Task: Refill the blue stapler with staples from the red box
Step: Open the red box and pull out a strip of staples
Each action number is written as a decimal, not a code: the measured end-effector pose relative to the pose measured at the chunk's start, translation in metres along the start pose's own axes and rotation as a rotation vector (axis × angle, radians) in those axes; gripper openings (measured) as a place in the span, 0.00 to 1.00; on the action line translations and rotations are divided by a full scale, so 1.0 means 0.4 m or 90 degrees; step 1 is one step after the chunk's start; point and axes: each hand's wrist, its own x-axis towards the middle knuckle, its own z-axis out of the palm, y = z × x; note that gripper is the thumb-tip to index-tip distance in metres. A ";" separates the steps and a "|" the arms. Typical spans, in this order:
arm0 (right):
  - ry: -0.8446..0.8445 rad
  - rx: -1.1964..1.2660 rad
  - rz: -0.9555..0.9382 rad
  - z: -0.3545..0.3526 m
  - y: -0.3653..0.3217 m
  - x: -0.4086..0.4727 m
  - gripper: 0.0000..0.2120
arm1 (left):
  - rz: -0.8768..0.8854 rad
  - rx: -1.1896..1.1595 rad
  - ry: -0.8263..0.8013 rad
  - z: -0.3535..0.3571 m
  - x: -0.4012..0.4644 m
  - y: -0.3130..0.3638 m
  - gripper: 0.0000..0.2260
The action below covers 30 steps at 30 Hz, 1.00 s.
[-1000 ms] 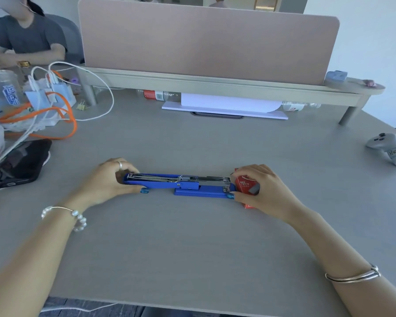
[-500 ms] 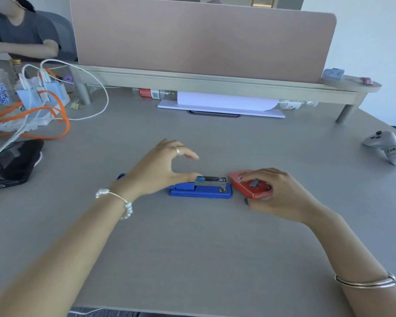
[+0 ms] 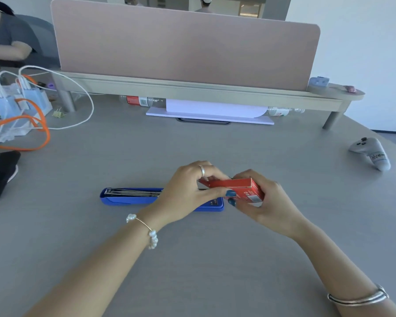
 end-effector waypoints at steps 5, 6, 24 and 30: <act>0.012 -0.001 -0.021 0.002 0.008 0.002 0.12 | -0.020 -0.053 -0.012 -0.010 -0.005 -0.001 0.05; 0.012 0.007 -0.019 0.001 0.008 0.002 0.12 | -0.009 -0.034 0.003 -0.007 -0.006 0.000 0.06; 0.025 -0.010 -0.013 -0.005 0.003 -0.005 0.14 | 0.223 0.409 0.011 0.016 -0.028 0.002 0.16; 0.008 -0.043 -0.017 -0.006 0.014 -0.004 0.14 | 0.201 0.429 -0.081 0.014 -0.032 -0.004 0.17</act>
